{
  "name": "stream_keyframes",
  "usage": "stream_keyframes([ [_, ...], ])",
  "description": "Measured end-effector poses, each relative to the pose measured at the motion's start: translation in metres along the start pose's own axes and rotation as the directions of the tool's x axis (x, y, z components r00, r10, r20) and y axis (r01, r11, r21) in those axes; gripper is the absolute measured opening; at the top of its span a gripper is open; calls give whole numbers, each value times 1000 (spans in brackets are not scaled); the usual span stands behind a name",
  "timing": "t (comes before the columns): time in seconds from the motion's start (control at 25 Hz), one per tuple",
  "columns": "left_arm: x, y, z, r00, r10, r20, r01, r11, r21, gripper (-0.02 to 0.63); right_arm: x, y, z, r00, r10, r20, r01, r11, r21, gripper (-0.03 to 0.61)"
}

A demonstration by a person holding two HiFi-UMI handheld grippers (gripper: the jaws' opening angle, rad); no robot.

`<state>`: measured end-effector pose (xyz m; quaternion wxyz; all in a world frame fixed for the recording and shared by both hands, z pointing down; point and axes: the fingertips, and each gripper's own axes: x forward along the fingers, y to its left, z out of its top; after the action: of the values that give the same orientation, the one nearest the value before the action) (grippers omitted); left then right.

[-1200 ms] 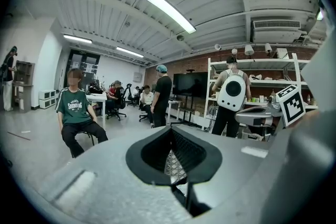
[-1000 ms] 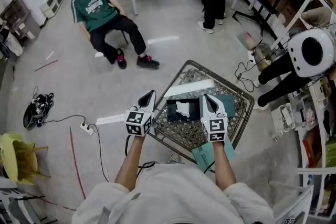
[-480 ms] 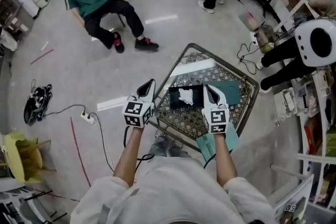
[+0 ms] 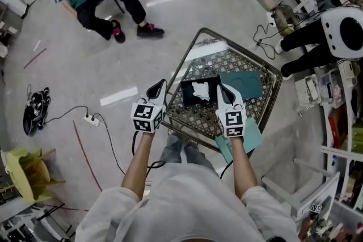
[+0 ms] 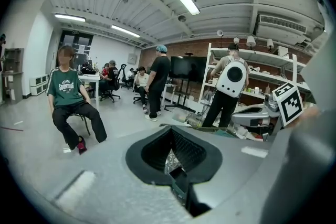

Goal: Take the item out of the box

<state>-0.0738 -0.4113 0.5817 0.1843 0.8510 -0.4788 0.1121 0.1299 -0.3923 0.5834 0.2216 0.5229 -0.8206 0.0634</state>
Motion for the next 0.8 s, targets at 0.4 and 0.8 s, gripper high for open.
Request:
stream_keyframes([
  [0.4, 4, 2, -41, 998, -8, -63, 6, 1000, -30, 5, 10, 18, -49, 995, 38, -90, -35, 999, 27, 2],
  [0.8, 3, -2, -80, 994, -19, -111, 11, 998, -69, 5, 12, 45, -91, 979, 95, -182, -96, 995, 3, 2],
])
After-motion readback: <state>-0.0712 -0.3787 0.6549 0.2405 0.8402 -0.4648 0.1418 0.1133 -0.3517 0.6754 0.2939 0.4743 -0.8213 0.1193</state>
